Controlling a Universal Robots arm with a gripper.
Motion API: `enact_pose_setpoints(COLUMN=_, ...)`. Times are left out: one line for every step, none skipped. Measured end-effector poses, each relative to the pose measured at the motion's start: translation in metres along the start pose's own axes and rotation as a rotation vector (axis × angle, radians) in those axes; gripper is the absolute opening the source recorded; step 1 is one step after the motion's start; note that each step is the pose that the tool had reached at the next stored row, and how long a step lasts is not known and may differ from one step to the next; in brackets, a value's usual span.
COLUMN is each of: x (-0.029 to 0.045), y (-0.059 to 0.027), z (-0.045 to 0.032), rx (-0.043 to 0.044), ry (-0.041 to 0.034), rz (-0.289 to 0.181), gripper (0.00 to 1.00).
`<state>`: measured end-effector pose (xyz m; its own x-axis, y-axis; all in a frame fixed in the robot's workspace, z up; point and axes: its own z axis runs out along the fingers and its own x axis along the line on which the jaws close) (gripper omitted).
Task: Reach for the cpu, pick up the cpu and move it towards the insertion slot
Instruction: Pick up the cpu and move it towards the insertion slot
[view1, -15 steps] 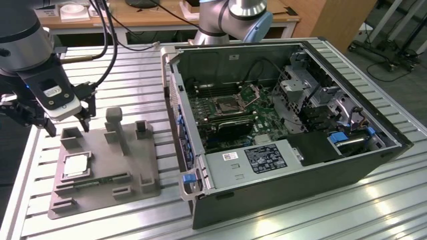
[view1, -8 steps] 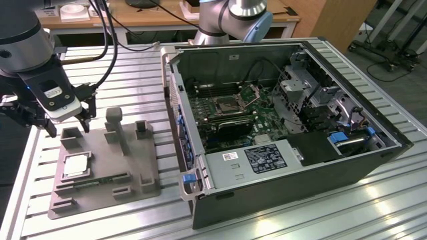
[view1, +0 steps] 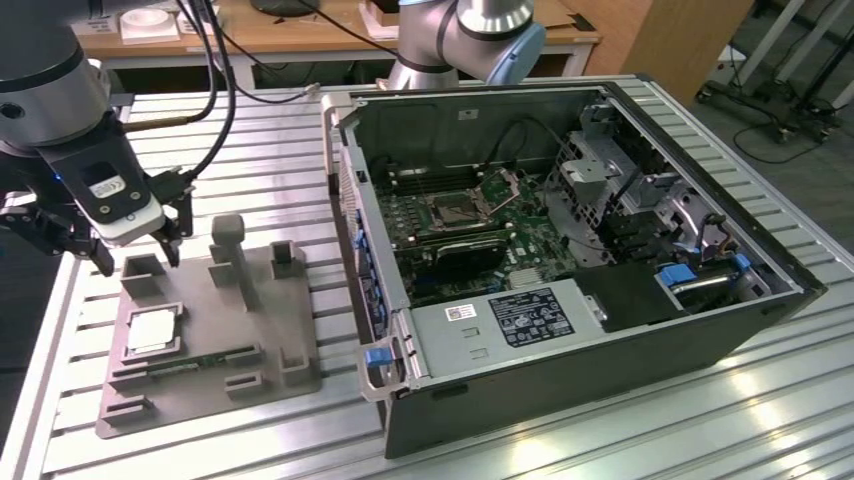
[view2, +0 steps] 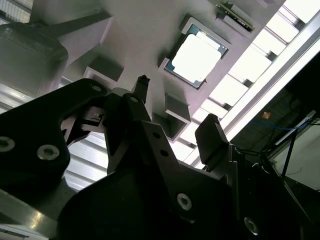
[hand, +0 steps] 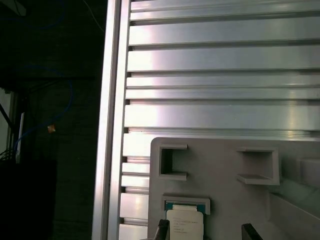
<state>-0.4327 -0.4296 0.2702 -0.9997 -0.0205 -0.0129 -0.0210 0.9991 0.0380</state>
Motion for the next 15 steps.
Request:
enact_pose_setpoints(x=0.0000, y=0.0000, z=0.0003, rx=0.0000, ry=-0.0001, rz=0.000, gripper=0.65)
enact_pose_setpoints(x=0.0000, y=0.0000, z=0.0005, rx=0.0000, ry=-0.0001, rz=0.000, gripper=0.65)
enact_pose_setpoints(x=0.0000, y=0.0000, z=0.0008, rx=0.0000, ry=0.0000, rz=0.000, gripper=0.65)
enact_pose_setpoints(x=0.0000, y=0.0000, z=0.0010, rx=0.0000, ry=0.0000, rz=0.000, gripper=0.65)
enact_pose_setpoints(x=0.0000, y=0.0000, z=0.0013, rx=0.0000, ry=0.0000, rz=0.000, gripper=0.65)
enact_pose_setpoints(x=0.0000, y=-0.0001, z=0.0016, rx=0.0000, ry=0.0000, rz=0.000, gripper=0.65)
enact_pose_setpoints(x=0.0000, y=-0.0001, z=0.0018, rx=0.0000, ry=0.0000, rz=0.000, gripper=0.65)
enact_pose_setpoints(x=0.0000, y=-0.0001, z=0.0021, rx=0.0000, ry=0.0000, rz=0.000, gripper=0.65)
enact_pose_setpoints(x=0.0000, y=-0.0001, z=0.0023, rx=0.0000, ry=0.0000, rz=0.000, gripper=0.65)
enact_pose_setpoints(x=0.0001, y=-0.0001, z=0.0026, rx=0.0000, ry=0.0000, rz=0.000, gripper=0.65)
enact_pose_setpoints(x=0.0000, y=-0.0001, z=0.0028, rx=0.0000, ry=0.0000, rz=0.000, gripper=0.65)
enact_pose_setpoints(x=0.0000, y=-0.0001, z=0.0030, rx=0.0000, ry=0.0000, rz=0.000, gripper=0.65)
enact_pose_setpoints(x=0.0000, y=-0.0002, z=0.0033, rx=0.0000, ry=0.0000, rz=0.000, gripper=0.65)
enact_pose_setpoints(x=0.0000, y=-0.0002, z=0.0035, rx=0.0000, ry=0.0000, rz=0.000, gripper=0.65)
enact_pose_setpoints(x=0.0000, y=-0.0002, z=0.0038, rx=0.0000, ry=0.0000, rz=0.000, gripper=0.65)
